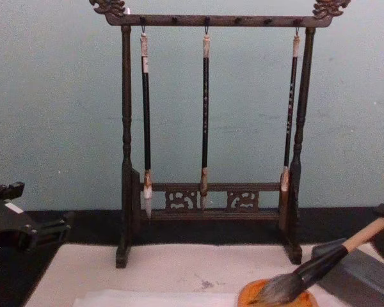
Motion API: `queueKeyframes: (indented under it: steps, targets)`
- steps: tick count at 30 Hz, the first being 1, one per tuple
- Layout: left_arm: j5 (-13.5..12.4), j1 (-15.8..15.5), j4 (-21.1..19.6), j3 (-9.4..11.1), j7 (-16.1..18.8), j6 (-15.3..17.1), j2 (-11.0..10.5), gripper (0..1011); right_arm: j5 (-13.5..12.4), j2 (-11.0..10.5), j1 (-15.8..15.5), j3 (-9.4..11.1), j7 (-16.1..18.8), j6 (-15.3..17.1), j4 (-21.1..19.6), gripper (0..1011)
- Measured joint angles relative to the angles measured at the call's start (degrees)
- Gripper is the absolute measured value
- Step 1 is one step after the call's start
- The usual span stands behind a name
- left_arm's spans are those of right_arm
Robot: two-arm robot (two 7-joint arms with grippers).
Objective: Pick up the brush from the inkstone, write on the paper, then place the brush back to its original position.
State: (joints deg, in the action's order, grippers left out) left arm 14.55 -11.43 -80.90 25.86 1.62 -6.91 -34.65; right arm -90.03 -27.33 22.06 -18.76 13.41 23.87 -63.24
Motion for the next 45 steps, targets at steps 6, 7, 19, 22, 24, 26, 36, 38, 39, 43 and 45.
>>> queueKeyframes:
  steps: [6,7,19,22,24,26,36,38,39,43,45]
  targets:
    - [0.0,0.0,0.0,0.0,0.0,0.0,0.0,1010,-1.16,-0.14,0.43,-0.5,0.03,0.19,0.94,171]
    - [0.0,0.0,0.0,0.0,0.0,0.0,0.0,1010,-1.27,-0.19,0.51,-0.62,0.07,0.21,1.06,171]
    - [0.0,0.0,0.0,0.0,0.0,0.0,0.0,1010,-1.81,-0.91,1.36,-2.07,0.37,0.08,1.74,171]
    - [0.0,0.0,0.0,0.0,0.0,0.0,0.0,1010,-1.8,-0.88,1.35,-2.01,0.37,0.07,1.73,171]
    - [0.0,0.0,0.0,0.0,0.0,0.0,0.0,1010,-1.8,-0.86,1.32,-1.96,0.37,0.06,1.72,171]
    - [0.0,0.0,0.0,0.0,0.0,0.0,0.0,1010,-1.8,-0.85,1.29,-1.92,0.37,0.05,1.7,171]
    - [0.0,0.0,0.0,0.0,0.0,0.0,0.0,1010,-1.76,-0.81,1.2,-1.78,0.37,0.0,1.66,336]
    - [0.0,0.0,0.0,0.0,0.0,0.0,0.0,1010,-1.76,-0.8,1.19,-1.77,0.37,0.0,1.65,371]
    - [0.0,0.0,0.0,0.0,0.0,0.0,0.0,1010,-1.76,-0.79,1.18,-1.76,0.37,0.0,1.65,413]
    - [0.0,0.0,0.0,0.0,0.0,0.0,0.0,1009,-1.75,-0.77,1.16,-1.73,0.37,0.0,1.63,554]
    - [0.0,0.0,0.0,0.0,0.0,0.0,0.0,1010,-1.75,-0.77,1.15,-1.72,0.37,0.0,1.62,614]
